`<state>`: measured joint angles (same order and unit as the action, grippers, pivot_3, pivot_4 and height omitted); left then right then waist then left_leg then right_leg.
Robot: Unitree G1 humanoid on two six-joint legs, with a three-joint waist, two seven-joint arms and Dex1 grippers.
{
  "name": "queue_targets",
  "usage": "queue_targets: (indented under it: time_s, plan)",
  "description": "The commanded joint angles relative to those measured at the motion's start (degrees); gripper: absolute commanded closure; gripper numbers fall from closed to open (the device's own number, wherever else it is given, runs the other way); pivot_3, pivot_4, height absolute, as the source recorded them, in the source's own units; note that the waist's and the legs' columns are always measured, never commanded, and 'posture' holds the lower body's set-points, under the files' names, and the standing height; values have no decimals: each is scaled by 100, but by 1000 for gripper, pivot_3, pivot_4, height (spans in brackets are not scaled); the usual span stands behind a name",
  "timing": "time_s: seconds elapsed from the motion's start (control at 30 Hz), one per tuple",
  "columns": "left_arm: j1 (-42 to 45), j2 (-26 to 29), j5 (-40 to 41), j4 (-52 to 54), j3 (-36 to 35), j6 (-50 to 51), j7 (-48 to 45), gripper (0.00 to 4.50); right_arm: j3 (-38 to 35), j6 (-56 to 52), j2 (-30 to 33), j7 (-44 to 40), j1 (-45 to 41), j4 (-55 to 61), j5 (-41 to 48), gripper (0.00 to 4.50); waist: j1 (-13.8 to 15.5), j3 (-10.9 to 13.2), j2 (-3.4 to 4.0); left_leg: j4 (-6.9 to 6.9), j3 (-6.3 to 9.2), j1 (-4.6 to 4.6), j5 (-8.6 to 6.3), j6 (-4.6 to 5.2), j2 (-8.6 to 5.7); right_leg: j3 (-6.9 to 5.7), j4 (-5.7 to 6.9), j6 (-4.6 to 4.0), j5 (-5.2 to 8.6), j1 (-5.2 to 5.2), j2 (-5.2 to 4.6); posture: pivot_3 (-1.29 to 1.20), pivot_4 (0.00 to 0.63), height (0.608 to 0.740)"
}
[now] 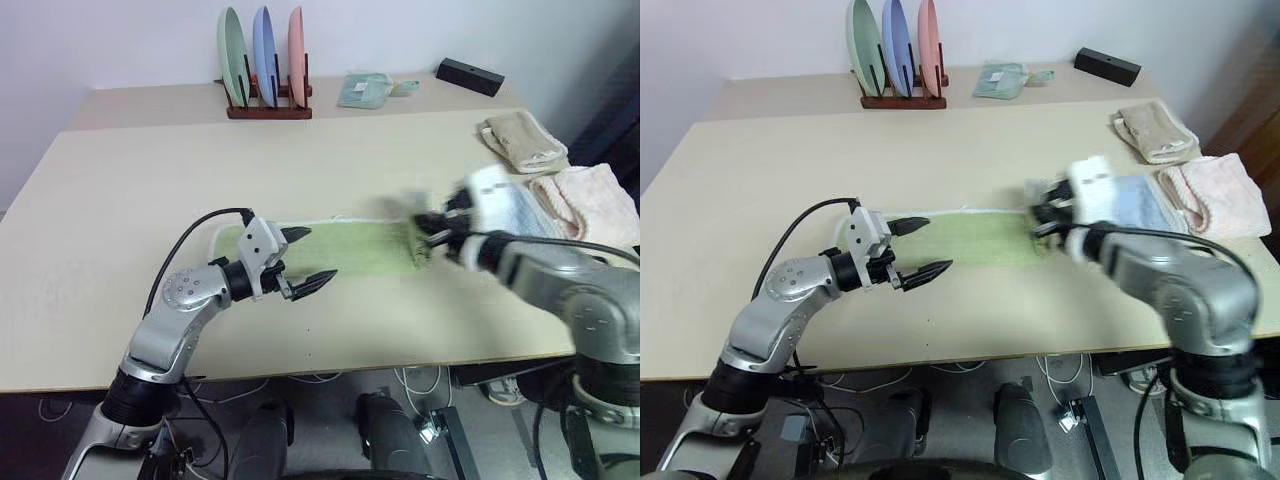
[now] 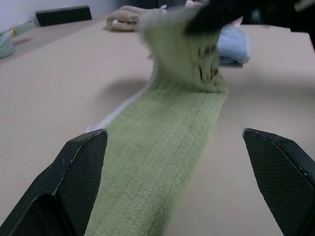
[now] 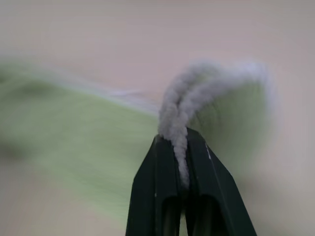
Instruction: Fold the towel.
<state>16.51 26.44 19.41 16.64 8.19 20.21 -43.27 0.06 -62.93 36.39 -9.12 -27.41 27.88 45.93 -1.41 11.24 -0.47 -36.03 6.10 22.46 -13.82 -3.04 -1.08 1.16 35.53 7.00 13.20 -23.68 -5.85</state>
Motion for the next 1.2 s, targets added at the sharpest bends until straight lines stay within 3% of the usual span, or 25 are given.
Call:
queue_targets:
  time_s: [0.03,0.2,0.47,0.57,0.73,0.87,0.97,1.13,1.2]
  plan:
    - [-51,-4,-14,213,-88,-89,54,0,692,293,-419,-115,-274,-124,-527,4480,45,0,0,0,-1,2,0,0,0,0,-5,11,-7,0,0,0,150,740]
    - [-199,2,-33,425,-73,13,165,0,1464,642,-1086,-274,-467,-788,-1260,4480,68,0,-2,-6,2,13,1,-1,-4,2,-19,9,-8,2,0,0,150,740]
    - [-366,132,3,641,-135,161,241,0,1624,855,-1369,-629,-328,-1117,-1812,4480,45,0,-2,0,6,10,1,-1,-4,0,-17,10,-8,0,0,0,150,740]
    - [-334,145,-7,613,-135,169,239,0,1490,891,-1435,-811,-229,-996,-1788,3581,44,0,-2,0,5,10,0,-1,-4,0,-18,10,-8,1,0,0,150,740]
    - [-337,190,-6,541,-247,166,266,0,1041,1039,-1102,-1255,-19,-324,-1628,1128,62,0,-2,-1,5,11,0,-1,-5,0,-18,10,-8,1,0,0,150,740]
    - [-358,323,-33,347,-484,96,283,0,357,1016,-610,-1762,265,280,-1246,1128,64,1,-3,-1,6,11,0,-1,-5,-2,-20,10,-8,3,0,0,150,740]
    - [-326,450,-73,49,-740,-5,303,0,-102,1026,-513,-1860,251,280,-1056,2088,30,1,-3,0,6,8,0,-1,-4,-2,-19,10,-7,3,0,0,150,740]
    - [-310,585,-82,-320,-1014,-164,258,0,141,1470,-625,-1706,-21,-469,-1703,4428,36,1,-3,2,5,5,0,0,-3,-2,-17,10,-7,3,1,0,150,740]
    - [-330,614,-85,-397,-1066,-208,234,0,312,1803,-916,-1624,-163,-983,-1950,4428,39,1,-3,2,4,6,0,-1,-4,-1,-19,10,-7,3,1,0,150,740]
